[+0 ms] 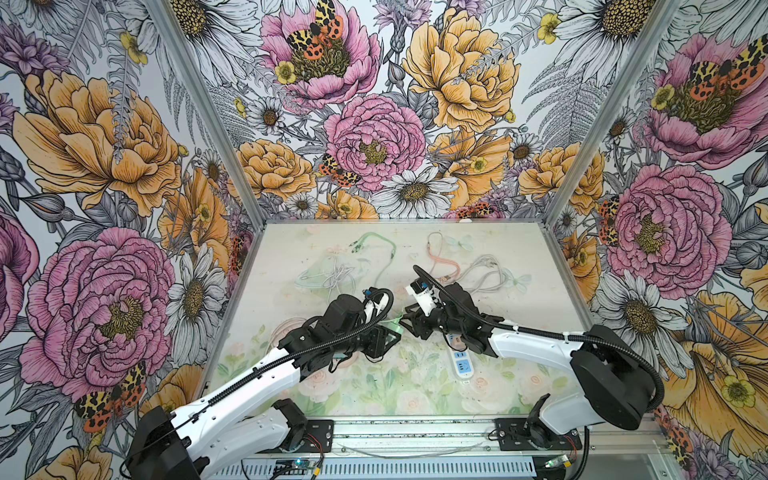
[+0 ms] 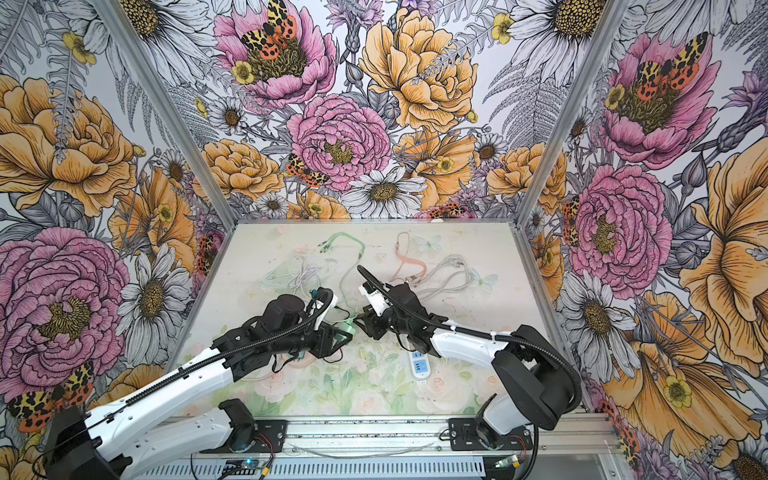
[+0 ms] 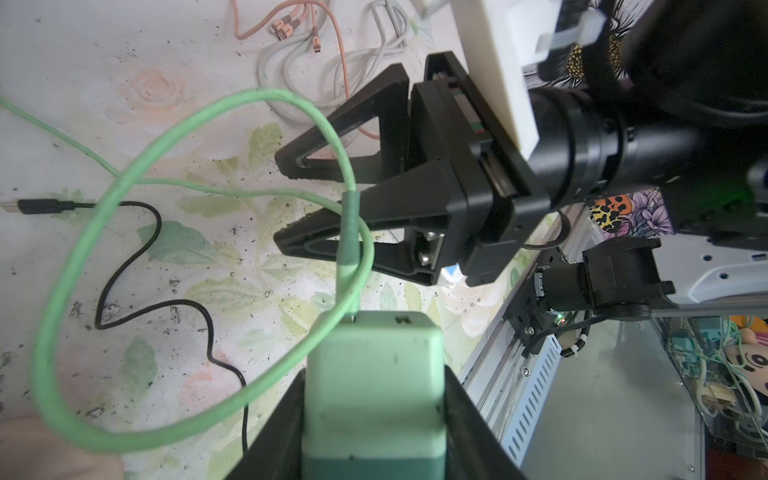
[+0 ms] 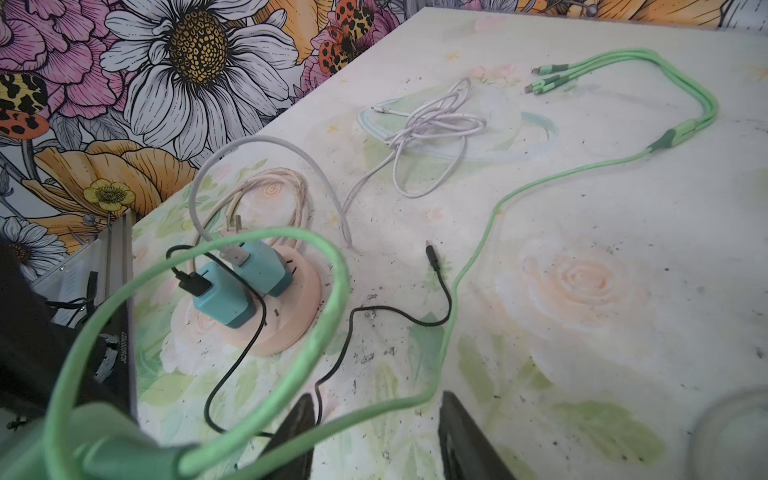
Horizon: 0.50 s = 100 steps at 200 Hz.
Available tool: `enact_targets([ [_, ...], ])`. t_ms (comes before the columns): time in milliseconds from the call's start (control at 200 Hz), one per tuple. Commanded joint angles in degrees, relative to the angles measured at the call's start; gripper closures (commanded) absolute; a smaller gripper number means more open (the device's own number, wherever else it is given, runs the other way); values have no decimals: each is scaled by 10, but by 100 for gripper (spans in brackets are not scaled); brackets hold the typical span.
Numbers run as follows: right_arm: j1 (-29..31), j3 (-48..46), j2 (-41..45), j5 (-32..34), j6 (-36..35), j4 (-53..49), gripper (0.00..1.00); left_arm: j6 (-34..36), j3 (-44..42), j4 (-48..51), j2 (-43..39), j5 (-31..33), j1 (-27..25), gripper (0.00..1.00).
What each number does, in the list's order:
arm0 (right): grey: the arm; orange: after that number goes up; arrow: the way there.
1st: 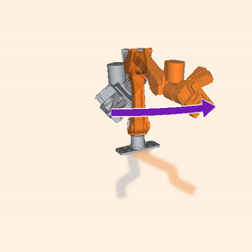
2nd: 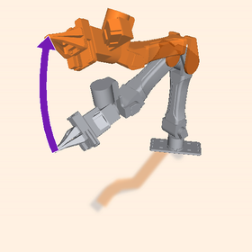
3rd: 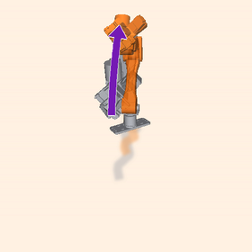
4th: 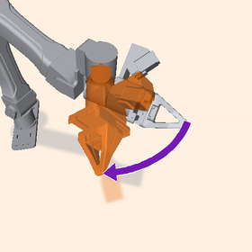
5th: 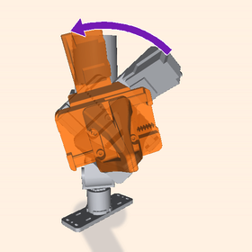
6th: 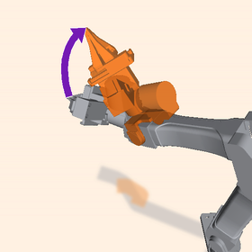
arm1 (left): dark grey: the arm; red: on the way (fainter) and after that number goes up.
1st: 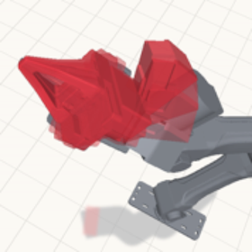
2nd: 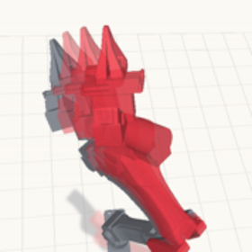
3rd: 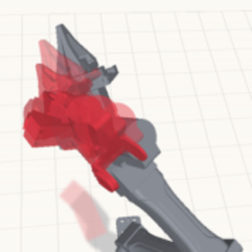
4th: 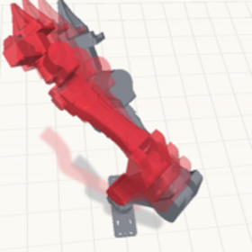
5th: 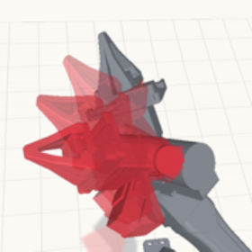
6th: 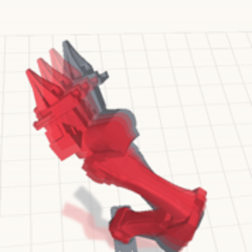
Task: Insert the plug
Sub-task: 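Lift the green charger with the left gripper while the right gripper moves toward it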
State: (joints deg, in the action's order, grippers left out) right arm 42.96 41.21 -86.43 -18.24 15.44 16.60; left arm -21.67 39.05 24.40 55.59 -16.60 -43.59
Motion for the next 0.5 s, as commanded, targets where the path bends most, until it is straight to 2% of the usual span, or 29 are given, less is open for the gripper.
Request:
enact_targets([
  [0, 3, 20, -7, 23, 21, 60, 58, -7, -10, -29, -12, -12, -5, 63],
  [125, 3, 21, -3, 42, 19, 59, 83, -8, -17, -30, -20, -12, -5, 63],
  [300, 3, 14, 21, 67, 7, 45, 100, -14, -31, -29, -35, 5, -3, 63],
  [495, 1, 20, 69, 133, -29, -25, 100, -19, -36, -9, -40, 24, 3, 63],
])
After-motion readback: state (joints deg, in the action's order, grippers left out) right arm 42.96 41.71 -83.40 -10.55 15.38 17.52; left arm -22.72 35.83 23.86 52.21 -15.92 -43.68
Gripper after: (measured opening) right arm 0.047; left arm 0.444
